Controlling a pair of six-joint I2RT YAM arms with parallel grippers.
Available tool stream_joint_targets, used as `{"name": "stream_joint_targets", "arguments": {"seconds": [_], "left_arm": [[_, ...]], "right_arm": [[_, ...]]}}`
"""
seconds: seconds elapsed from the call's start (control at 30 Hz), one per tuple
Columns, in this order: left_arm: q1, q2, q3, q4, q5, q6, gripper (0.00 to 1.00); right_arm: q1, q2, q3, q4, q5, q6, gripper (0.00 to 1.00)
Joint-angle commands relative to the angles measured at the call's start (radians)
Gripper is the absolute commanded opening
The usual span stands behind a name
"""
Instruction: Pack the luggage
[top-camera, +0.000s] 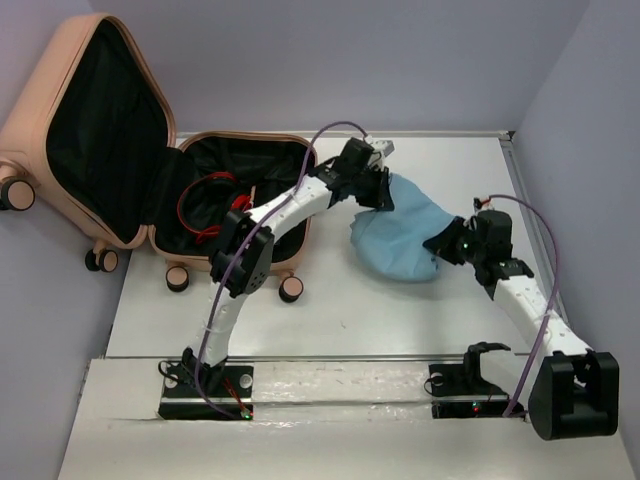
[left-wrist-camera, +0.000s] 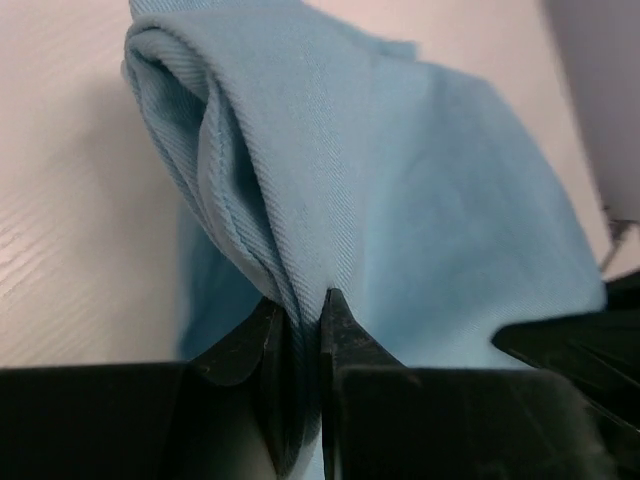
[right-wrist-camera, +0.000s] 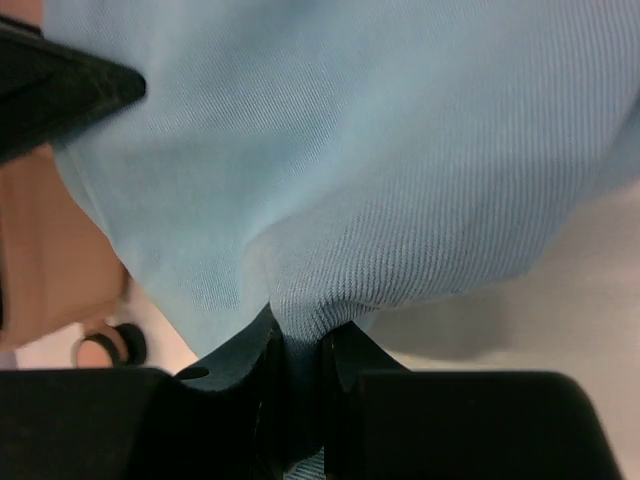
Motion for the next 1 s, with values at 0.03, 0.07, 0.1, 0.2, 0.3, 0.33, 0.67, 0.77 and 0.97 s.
{"name": "stream_joint_targets", "arguments": {"seconds": [0.03,0.07,0.1,0.2,0.3,0.33,0.67,0.77,0.97], "left_arm": [[0.085,-0.210,0.201,-0.073,0.163,-0.047,0.06],[0.131,-0.213,0.278,-0.132,0.175,-0.038,0.06],[0.157,-0.219,0.312,-0.159,0.181,-0.036,0.06],[0.290,-0.270,0.375,-0.225,0.207,-0.035,0.06],[0.460,-0.353,0.315,-0.250,0.223,-0.017,0.06],[0.505,-0.398,0.288,-0.253,0.221,-0.009,0.06],[0.933,-0.711,-0.433,-0.129,-0.042,0.019,0.99],[0.932,-0.866,-0.513,-0.107,-0.141,0.019,0.99],[0.901,-1.216,-0.637,-0.136,-0.227,-0.006,0.99]], "right_arm": [[0.107,0.077,0.314,0.139,-0.033,0.020,0.07],[0.185,0.143,0.434,0.134,0.008,0.011,0.07],[0.227,0.181,0.497,0.131,0.028,0.004,0.07],[0.349,0.360,0.750,0.128,0.041,0.015,0.07],[0.461,0.493,0.965,0.132,0.047,0.033,0.07],[0.491,0.574,1.008,0.139,0.057,0.035,0.07],[0.764,1.066,1.213,0.234,-0.010,0.044,0.76],[0.775,1.085,1.194,0.182,-0.008,0.020,1.00],[0.775,0.999,1.206,0.047,0.056,-0.081,1.00]]}}
